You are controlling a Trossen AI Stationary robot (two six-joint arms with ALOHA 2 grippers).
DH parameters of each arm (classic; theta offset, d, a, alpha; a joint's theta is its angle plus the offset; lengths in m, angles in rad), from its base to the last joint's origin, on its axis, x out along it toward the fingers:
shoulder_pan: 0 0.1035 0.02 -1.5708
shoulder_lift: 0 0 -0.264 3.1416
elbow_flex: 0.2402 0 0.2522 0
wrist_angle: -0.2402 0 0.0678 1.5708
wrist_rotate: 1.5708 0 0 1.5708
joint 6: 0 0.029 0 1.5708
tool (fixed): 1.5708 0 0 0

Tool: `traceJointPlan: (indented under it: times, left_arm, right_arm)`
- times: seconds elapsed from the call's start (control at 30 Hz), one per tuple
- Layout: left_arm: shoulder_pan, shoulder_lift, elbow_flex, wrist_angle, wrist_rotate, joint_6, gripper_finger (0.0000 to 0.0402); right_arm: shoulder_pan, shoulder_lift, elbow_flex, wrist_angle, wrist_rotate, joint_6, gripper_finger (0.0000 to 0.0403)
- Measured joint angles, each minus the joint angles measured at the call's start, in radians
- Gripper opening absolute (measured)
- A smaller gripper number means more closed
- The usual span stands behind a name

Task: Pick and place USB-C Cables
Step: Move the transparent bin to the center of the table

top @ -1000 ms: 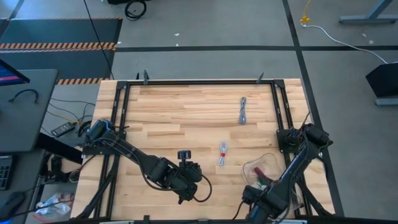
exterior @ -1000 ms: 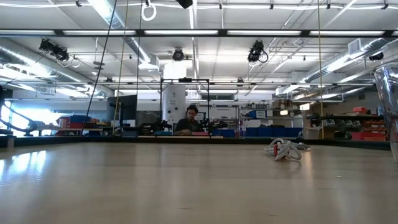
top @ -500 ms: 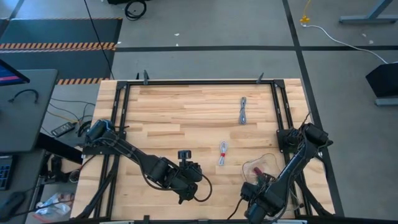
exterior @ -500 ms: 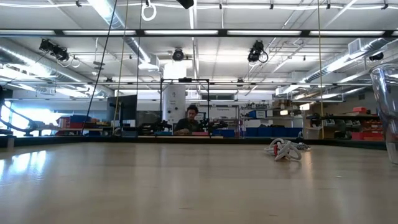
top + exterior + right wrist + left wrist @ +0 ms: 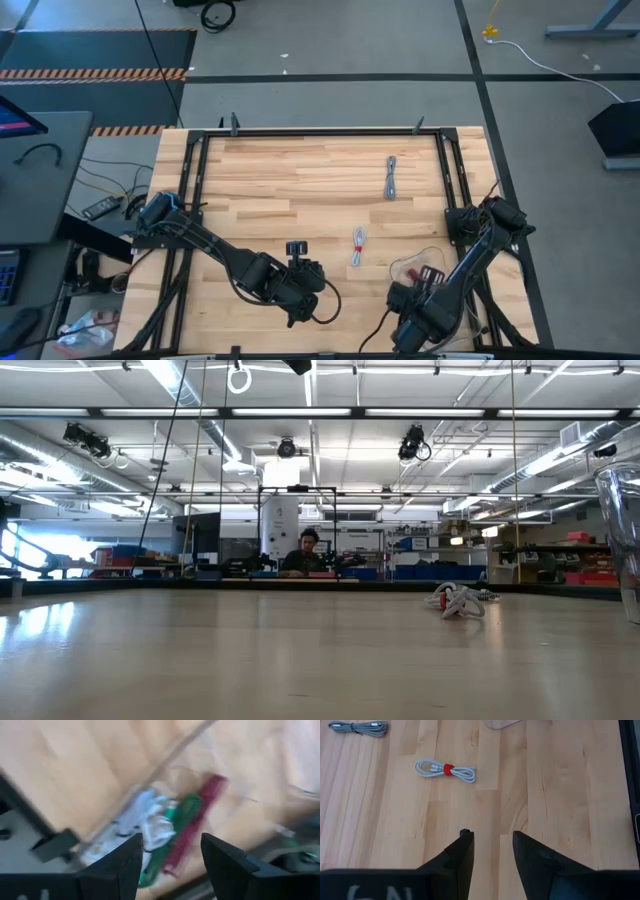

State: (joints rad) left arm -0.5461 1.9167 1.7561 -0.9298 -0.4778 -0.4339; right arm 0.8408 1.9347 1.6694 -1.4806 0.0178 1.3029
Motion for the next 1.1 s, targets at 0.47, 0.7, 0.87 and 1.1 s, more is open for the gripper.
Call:
traceJointPlan:
  times: [0.47,0.7,0.87,1.1]
  left_arm:
    - [0.0,-0.001,0.0,-0.016,0.0,0.0,0.0142]
    - [0.0,-0.001,0.0,-0.062,0.0,-0.019,0.0142]
    - [0.0,-0.001,0.0,-0.071,0.0,-0.027,0.0142]
    - [0.0,-0.001,0.0,-0.072,0.0,-0.028,0.0142]
  right_arm:
    - [-0.074,-0.016,0.015,-0.092,0.277,-0.272,0.0202]
    - [-0.144,-0.016,-0.078,-0.09,0.224,-0.445,0.0201]
    - [-0.172,-0.045,-0.174,-0.088,0.215,-0.518,0.0201]
    - [-0.198,-0.164,-0.344,-0.089,0.225,-0.502,0.0201]
